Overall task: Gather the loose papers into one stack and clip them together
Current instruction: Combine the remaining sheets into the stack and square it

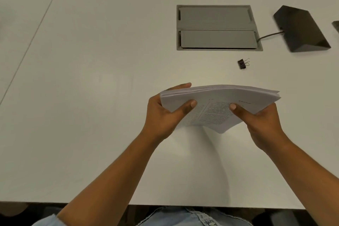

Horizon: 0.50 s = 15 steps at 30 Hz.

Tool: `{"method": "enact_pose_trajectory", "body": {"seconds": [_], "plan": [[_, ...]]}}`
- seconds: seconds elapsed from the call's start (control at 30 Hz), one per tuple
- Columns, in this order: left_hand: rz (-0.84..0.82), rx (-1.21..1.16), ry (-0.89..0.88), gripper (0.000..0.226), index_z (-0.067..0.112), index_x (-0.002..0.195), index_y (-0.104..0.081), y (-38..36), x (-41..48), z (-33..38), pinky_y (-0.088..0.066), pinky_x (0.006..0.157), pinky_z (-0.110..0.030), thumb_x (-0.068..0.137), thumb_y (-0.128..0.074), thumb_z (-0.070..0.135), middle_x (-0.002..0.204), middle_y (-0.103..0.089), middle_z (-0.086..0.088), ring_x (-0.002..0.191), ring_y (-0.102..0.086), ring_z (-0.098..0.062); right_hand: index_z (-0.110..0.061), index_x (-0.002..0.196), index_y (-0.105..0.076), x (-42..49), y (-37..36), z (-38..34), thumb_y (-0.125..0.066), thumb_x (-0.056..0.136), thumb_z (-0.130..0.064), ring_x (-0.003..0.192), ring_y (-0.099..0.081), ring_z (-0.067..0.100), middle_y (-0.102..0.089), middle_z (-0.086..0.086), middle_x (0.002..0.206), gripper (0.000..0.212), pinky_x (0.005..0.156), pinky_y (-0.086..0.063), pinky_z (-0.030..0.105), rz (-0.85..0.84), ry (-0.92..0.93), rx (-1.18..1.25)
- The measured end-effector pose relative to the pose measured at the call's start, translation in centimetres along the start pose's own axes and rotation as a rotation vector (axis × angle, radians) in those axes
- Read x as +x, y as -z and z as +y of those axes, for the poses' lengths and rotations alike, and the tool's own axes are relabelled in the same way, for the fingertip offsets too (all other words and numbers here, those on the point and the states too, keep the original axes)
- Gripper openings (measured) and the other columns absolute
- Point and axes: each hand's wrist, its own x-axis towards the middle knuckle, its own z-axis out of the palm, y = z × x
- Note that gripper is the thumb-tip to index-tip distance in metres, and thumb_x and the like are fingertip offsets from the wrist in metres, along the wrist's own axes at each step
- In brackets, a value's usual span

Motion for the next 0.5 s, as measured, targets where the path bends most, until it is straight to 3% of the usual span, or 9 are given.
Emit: {"method": "enact_pose_trajectory", "body": {"seconds": [0.07, 0.13, 0.2, 0.3, 0.4, 0.5], "plan": [[0.0, 0.004, -0.031, 0.033, 0.034, 0.103, -0.072, 0.0, 0.1, 0.4, -0.056, 0.074, -0.019, 0.073, -0.083, 0.032, 0.101, -0.074, 0.021, 0.099, -0.069, -0.003, -0.029, 0.107, -0.068, 0.1, 0.2, 0.0, -0.072, 0.073, -0.016, 0.1, -0.07, 0.014, -0.076, -0.01, 0.098, 0.036, 0.082, -0.056, 0.028, -0.005, -0.005, -0.004], [-0.013, -0.002, -0.036, 0.028, 0.034, 0.102, -0.073, 0.1, 0.5, 0.5, -0.058, 0.075, -0.023, 0.074, -0.077, 0.039, 0.102, -0.075, 0.017, 0.098, -0.07, -0.008, -0.027, 0.109, -0.067, 0.2, 0.3, 0.2, -0.072, 0.074, -0.016, 0.101, -0.069, 0.015, -0.076, -0.009, 0.1, 0.037, 0.084, -0.056, 0.03, -0.023, -0.006, -0.002], [-0.016, -0.005, -0.006, 0.027, 0.028, 0.102, -0.075, 0.1, 0.7, 0.2, -0.058, 0.075, -0.025, 0.075, -0.08, 0.034, 0.1, -0.077, 0.01, 0.096, -0.072, -0.011, -0.029, 0.11, -0.067, 0.3, 0.4, 0.6, -0.073, 0.075, -0.015, 0.104, -0.069, 0.019, -0.075, -0.003, 0.105, 0.039, 0.087, -0.056, 0.037, -0.05, -0.016, 0.004], [-0.021, 0.039, 0.04, 0.025, 0.031, 0.098, -0.071, 0.4, 1.1, -1.0, -0.058, 0.071, -0.022, 0.078, -0.079, 0.019, 0.09, -0.077, 0.013, 0.088, -0.073, -0.006, -0.036, 0.111, -0.068, 0.4, 0.1, 1.5, -0.075, 0.075, -0.015, 0.108, -0.067, 0.024, -0.073, 0.003, 0.112, 0.042, 0.088, -0.056, 0.045, -0.082, -0.042, -0.021], [-0.045, 0.102, 0.056, 0.027, 0.036, 0.098, -0.069, 0.9, 2.1, -2.3, -0.06, 0.075, -0.028, 0.08, -0.078, 0.018, 0.095, -0.075, 0.01, 0.09, -0.072, -0.009, -0.047, 0.106, -0.068, 1.0, -0.5, 2.4, -0.076, 0.075, -0.017, 0.106, -0.068, 0.019, -0.073, -0.002, 0.113, 0.044, 0.085, -0.058, 0.041, -0.084, -0.053, -0.062], [-0.046, 0.118, 0.068, 0.022, 0.039, 0.086, -0.07, 1.0, 2.9, -2.6, -0.062, 0.074, -0.034, 0.081, -0.077, 0.019, 0.082, -0.076, 0.018, 0.083, -0.073, -0.004, -0.04, 0.106, -0.068, 1.4, -0.9, 3.0, -0.074, 0.079, -0.016, 0.106, -0.068, 0.018, -0.074, -0.009, 0.109, 0.036, 0.085, -0.058, 0.037, 0.018, -0.084, -0.04]]}}
